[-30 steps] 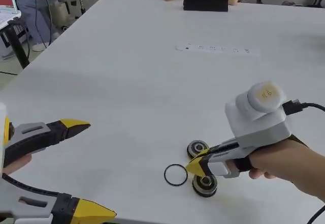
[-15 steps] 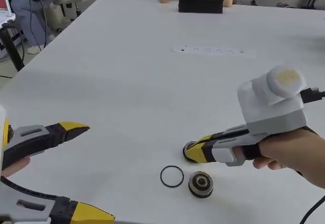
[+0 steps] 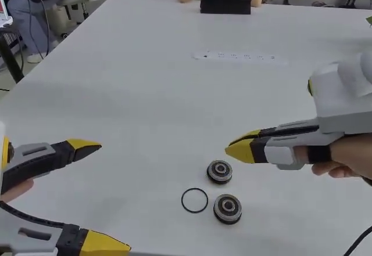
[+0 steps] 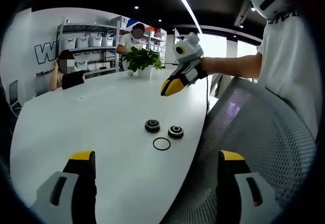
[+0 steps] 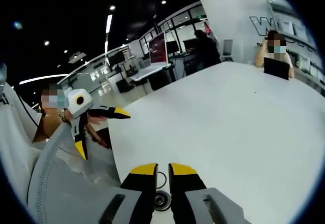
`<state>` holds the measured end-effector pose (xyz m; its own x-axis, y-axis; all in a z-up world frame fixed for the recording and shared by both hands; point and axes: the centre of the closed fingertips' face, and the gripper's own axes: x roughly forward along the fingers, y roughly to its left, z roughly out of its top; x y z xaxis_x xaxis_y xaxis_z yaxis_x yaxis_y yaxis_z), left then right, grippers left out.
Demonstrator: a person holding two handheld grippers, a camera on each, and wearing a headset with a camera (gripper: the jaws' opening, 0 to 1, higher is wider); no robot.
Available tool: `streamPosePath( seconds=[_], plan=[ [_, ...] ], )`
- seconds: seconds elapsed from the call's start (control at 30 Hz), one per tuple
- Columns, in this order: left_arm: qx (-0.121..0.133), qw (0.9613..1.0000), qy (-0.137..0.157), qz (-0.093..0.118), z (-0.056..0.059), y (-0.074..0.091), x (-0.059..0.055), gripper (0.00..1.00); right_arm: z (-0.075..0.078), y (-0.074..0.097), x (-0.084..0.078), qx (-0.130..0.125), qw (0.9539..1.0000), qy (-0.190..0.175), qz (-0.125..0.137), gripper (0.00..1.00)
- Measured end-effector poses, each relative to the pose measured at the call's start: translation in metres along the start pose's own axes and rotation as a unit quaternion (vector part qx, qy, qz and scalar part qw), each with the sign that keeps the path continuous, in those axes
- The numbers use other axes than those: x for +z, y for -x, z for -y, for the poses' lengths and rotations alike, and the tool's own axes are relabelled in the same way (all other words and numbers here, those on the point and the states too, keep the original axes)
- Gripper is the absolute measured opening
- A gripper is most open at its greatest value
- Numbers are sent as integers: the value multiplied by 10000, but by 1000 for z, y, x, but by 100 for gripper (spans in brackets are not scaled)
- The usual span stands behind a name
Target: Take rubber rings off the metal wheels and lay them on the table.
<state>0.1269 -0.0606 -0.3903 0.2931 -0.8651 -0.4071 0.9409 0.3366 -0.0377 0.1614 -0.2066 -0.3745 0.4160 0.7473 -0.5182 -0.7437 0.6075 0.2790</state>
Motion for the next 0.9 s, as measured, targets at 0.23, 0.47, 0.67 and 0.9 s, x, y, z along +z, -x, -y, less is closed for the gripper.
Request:
streamPosePath(
  seconds=[0.23, 0.47, 0.67, 0.9],
  plan=[
    [-22, 10000, 0, 3, 1, 0, 3, 99, 8, 16, 1, -4, 9996, -34, 290, 8],
    [-8, 10000, -35, 67, -1, 0, 12, 99, 13, 21, -8, 9, 9993, -116, 352, 11],
    [21, 9999, -122, 58, -2, 0, 21, 99, 15, 16, -24, 55, 9994, -219, 245, 12],
    [-80, 9995, -224, 197, 1, -1, 39, 99, 10, 9, -45, 209, 9995, -248, -58, 14]
  ],
)
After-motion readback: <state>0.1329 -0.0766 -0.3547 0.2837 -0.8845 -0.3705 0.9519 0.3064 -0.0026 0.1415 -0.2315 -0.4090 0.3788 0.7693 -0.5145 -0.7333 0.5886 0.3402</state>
